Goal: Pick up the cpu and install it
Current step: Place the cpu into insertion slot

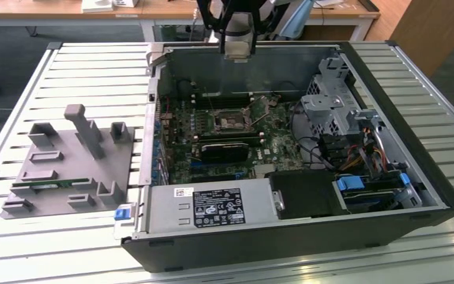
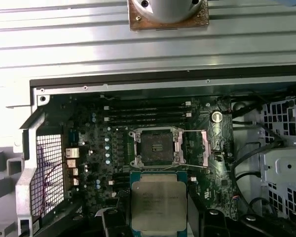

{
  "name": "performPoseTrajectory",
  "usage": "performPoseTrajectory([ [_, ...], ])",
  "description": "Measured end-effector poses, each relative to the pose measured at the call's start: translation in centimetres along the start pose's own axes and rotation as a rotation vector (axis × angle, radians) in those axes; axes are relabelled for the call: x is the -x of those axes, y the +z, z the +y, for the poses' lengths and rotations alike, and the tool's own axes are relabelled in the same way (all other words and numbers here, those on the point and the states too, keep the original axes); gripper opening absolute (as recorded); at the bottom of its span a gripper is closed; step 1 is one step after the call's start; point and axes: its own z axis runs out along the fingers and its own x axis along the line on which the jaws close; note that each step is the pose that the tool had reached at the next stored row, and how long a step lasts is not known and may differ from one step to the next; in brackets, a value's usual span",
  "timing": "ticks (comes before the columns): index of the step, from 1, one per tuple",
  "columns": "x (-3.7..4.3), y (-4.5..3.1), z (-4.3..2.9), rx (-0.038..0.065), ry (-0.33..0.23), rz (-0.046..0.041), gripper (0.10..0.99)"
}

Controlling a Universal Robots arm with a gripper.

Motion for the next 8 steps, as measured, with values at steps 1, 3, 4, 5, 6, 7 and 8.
performPoseTrajectory([
  [1, 0.00, 0.00, 0.00, 0.000, 0.009, -0.0004, 0.541],
  [3, 0.00, 0.01, 0.00, 0.000, 0.030, -0.0013, 0.541],
  [4, 0.00, 0.02, 0.01, 0.001, 0.043, -0.0019, 0.541],
  [5, 0.00, 0.03, 0.01, 0.001, 0.055, -0.0025, 0.541],
  [6, -0.01, 0.04, 0.02, 0.001, 0.066, -0.0030, 0.541],
  [7, -0.01, 0.04, 0.03, 0.001, 0.078, -0.0035, 0.541],
  [8, 0.00, 0.04, 0.03, 0.002, 0.087, -0.0040, 0.541],
])
